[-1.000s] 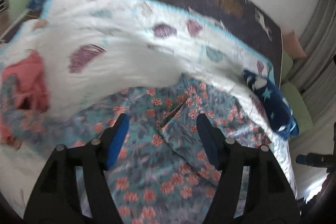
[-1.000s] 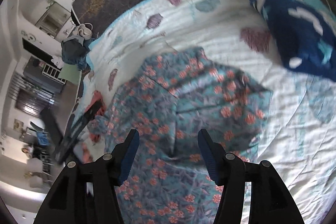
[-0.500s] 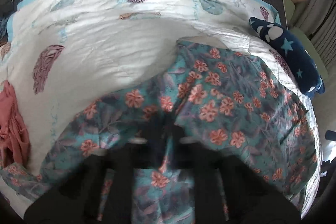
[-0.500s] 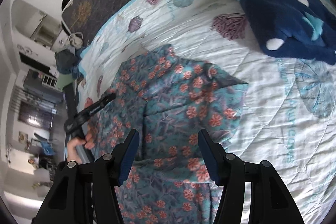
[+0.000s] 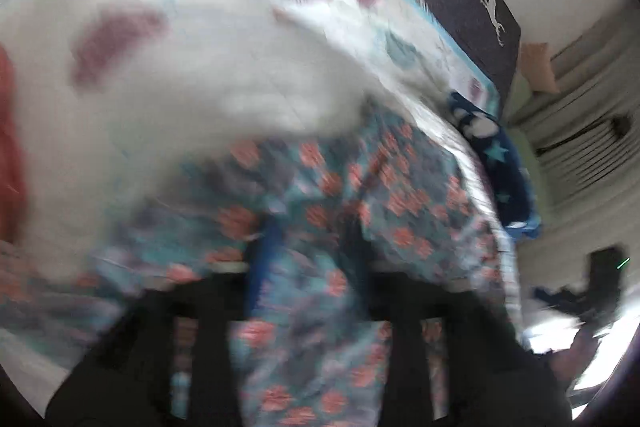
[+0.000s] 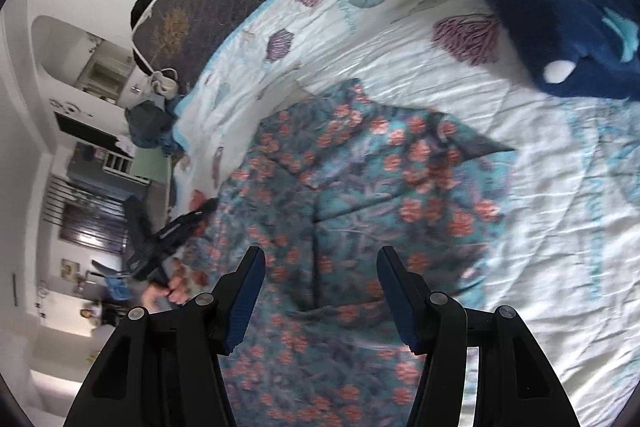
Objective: Fold small clothes
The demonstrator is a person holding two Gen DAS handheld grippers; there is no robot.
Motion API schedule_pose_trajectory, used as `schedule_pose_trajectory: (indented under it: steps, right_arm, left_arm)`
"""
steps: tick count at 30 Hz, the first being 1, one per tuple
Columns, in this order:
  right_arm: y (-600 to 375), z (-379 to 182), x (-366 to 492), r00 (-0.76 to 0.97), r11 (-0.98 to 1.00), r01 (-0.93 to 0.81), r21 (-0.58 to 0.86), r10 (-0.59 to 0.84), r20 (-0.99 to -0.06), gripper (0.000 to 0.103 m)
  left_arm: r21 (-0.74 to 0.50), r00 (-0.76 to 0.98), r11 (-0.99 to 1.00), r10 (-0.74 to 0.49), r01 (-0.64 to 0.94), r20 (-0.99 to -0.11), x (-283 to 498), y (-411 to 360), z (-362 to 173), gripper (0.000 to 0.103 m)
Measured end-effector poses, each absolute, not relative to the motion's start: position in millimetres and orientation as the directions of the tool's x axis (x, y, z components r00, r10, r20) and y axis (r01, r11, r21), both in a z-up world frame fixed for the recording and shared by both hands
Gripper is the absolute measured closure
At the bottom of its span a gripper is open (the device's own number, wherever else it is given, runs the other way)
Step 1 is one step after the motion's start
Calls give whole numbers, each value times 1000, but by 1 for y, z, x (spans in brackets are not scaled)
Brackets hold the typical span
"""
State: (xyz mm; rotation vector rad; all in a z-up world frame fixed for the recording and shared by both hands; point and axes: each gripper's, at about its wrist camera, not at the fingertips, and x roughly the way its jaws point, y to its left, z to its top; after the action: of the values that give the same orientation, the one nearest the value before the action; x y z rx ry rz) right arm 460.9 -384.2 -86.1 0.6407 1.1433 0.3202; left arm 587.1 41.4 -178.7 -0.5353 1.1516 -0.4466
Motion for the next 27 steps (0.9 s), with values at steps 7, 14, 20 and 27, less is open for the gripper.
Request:
schedule_pose_trajectory:
  steps: [7,14,20,27]
  right_arm:
    - [-384,-86,460,390,818,75,570,502,-772,39]
    - [-410,-106,465,405,742,169,648,547,-732,37]
    - [-407,-121,467,370,722,206,660,567,-736,37]
    - [-412,-110,463,394,745,194,639,537,-746,37]
  left_arm:
    - [-756,223,651,-748,67,-625,608,14,-193,42]
    - [-840,134,542,-833,2,-537,614,4,-206,60]
    - [-745,171,665,-741,54,-650,606,-7,-199,96]
    - [-740,329,667,-721,87,-610,574,29,-165,96]
